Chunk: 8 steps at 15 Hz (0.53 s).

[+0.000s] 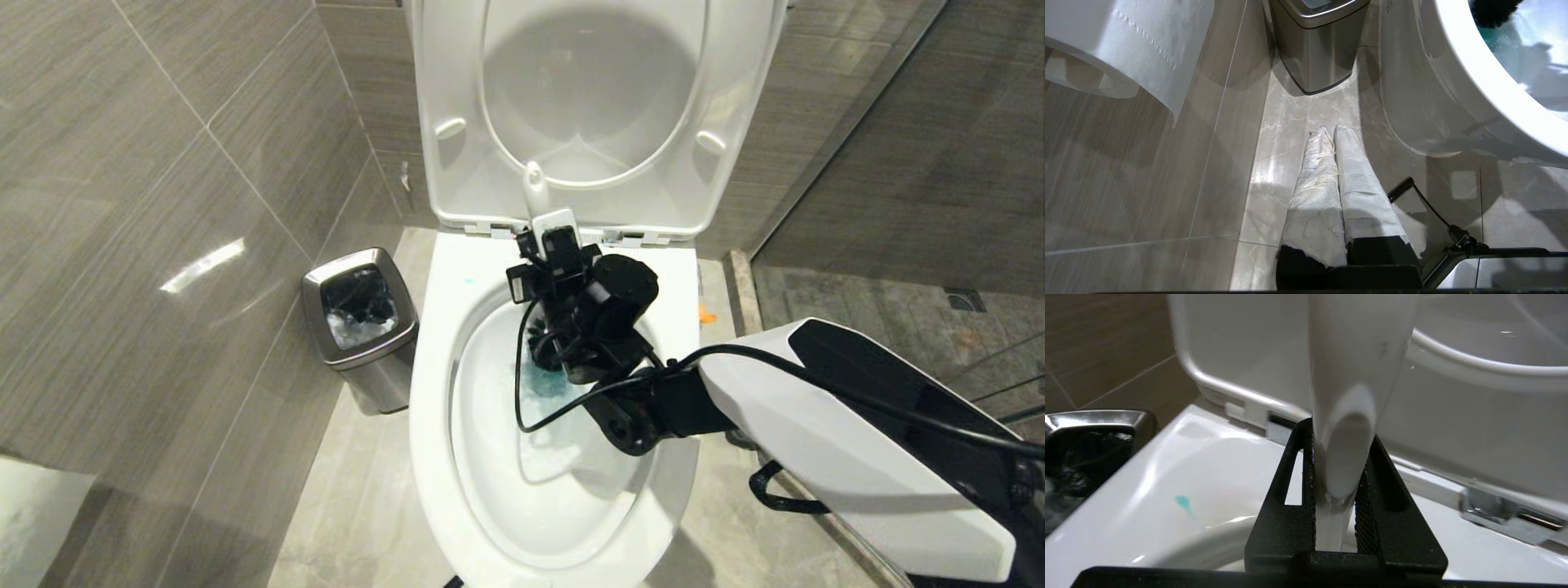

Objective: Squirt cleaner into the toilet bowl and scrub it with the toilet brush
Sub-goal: Scrub the toilet bowl

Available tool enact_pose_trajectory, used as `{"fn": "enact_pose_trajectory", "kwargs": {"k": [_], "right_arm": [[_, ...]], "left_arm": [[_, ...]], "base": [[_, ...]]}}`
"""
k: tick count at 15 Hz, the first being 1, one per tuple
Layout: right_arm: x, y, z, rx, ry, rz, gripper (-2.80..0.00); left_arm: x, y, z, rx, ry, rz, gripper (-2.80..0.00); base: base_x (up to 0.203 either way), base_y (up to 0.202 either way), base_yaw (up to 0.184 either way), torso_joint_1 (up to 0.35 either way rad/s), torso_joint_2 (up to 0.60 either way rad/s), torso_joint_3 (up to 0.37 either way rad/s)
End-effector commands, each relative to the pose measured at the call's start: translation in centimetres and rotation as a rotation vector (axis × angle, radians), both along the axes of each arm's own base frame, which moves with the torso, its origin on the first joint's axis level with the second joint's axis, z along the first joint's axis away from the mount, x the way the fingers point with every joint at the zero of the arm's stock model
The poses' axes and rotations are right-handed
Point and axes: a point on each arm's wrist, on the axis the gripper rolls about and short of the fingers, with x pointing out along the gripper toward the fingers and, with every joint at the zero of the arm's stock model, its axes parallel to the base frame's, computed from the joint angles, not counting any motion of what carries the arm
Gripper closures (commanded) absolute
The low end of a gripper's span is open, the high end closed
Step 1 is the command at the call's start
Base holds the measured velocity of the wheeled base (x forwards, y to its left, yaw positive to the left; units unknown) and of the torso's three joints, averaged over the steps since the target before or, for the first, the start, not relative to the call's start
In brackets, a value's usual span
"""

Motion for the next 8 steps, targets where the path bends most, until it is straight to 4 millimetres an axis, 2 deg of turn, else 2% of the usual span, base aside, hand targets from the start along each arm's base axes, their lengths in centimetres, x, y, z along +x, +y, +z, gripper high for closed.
{"fn": "enact_pose_trajectory", "kwargs": {"k": [1,4,6,8], "right_arm": [[-1.0,2.6,-1.4,-0.004,0.012,0.043,0.0],[-3.4,4.7,-1.7,0.01,0.044,0.096,0.0],[-4.5,4.5,-1.7,-0.014,0.072,0.107,0.0],[-6.4,3.4,-1.5,-0.061,0.118,0.119,0.0]], "left_arm": [[0.0,0.0,0.0,0.0,0.0,0.001,0.0],[0.0,0.0,0.0,0.0,0.0,-0.001,0.0],[0.0,0.0,0.0,0.0,0.0,-0.001,0.0],[0.0,0.0,0.0,0.0,0.0,-0.001,0.0]], "base": [[0.0,0.0,0.0,0.0,0.0,0.0],[0.0,0.0,0.0,0.0,0.0,0.0],[0.0,0.0,0.0,0.0,0.0,0.0],[0.0,0.0,0.0,0.0,0.0,0.0]]}}
